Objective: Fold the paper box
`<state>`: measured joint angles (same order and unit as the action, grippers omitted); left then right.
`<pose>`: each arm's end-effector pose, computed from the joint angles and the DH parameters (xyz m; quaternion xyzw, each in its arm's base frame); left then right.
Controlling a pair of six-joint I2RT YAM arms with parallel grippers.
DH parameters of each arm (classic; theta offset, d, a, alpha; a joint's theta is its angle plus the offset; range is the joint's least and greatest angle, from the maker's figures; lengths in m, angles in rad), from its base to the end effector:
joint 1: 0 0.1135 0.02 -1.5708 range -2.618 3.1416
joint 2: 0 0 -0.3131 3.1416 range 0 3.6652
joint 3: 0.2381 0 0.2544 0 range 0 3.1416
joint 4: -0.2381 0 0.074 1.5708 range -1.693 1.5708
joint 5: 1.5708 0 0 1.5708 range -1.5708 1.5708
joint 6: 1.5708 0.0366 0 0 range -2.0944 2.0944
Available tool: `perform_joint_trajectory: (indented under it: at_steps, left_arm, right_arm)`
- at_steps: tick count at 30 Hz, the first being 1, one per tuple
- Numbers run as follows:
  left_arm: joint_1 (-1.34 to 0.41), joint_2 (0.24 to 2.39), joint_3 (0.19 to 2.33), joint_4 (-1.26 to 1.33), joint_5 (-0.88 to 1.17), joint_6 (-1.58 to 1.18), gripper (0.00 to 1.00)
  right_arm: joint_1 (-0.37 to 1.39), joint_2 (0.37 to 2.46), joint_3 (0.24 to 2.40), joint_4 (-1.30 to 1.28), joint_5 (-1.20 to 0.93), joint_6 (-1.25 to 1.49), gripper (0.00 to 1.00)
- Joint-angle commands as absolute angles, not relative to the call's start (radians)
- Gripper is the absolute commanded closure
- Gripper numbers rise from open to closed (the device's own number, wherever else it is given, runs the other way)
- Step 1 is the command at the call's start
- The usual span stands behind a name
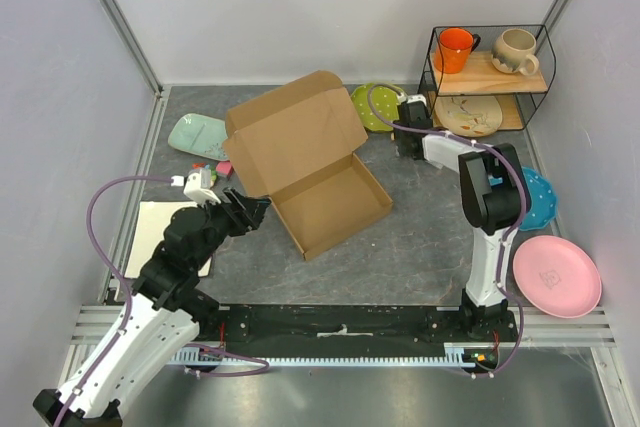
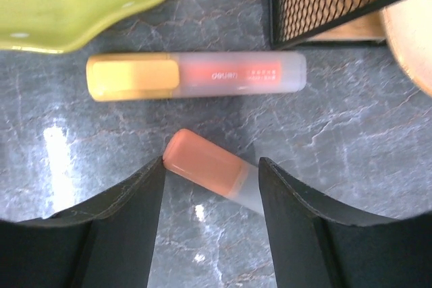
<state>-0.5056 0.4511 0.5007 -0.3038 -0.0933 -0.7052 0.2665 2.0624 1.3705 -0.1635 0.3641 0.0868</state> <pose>0.0796 -0.0402 0.2944 -0.1071 0.7834 -0.3174 0.5235 0.4544 0.1105 0.1963 -0.0195 0.9232 -0.1064 0.3688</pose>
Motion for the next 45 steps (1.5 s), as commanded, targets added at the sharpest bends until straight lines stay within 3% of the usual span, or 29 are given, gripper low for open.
perform_joint_trajectory:
  at_steps: [1, 5, 13, 16, 21, 28, 31, 35, 40, 45]
  left_arm:
    - [-0.502, 0.420, 0.492, -0.285, -0.066, -0.687, 0.32]
    - [-0.502, 0.393, 0.483, -0.293, -0.069, -0.690, 0.32]
    - [-0.502, 0.376, 0.476, -0.301, -0.061, -0.701, 0.32]
    - [-0.502, 0.365, 0.471, -0.305, -0.067, -0.701, 0.32]
    - [-0.502, 0.380, 0.471, -0.298, -0.063, -0.704, 0.32]
    - [-0.502, 0.399, 0.479, -0.290, -0.055, -0.703, 0.32]
    - [-0.502, 0.397, 0.477, -0.290, -0.058, -0.704, 0.32]
    - [-0.502, 0.396, 0.477, -0.295, -0.063, -0.703, 0.32]
    - [-0.502, 0.405, 0.477, -0.288, -0.060, -0.703, 0.32]
    - [-0.502, 0.411, 0.468, -0.279, -0.052, -0.715, 0.32]
  right_arm:
    - [0.275, 1.999, 1.287, -0.267, 0.303, 0.185, 0.36]
    - [0.259, 1.887, 1.180, -0.170, 0.308, 0.264, 0.31]
    - [0.253, 1.987, 1.253, -0.316, 0.196, 0.256, 0.32]
    - [0.255, 1.947, 1.177, -0.293, 0.172, 0.311, 0.37]
    - [0.255, 1.836, 1.022, -0.224, 0.176, 0.408, 0.59]
    - [0.256, 1.750, 0.945, -0.199, 0.190, 0.452, 0.66]
    - [0.256, 1.718, 0.928, -0.204, 0.186, 0.474, 0.42]
    - [0.259, 1.637, 0.879, -0.202, 0.173, 0.500, 0.31]
    - [0.285, 1.539, 0.828, -0.212, 0.118, 0.503, 0.29]
    - [0.333, 1.514, 0.747, -0.209, 0.144, 0.523, 0.38]
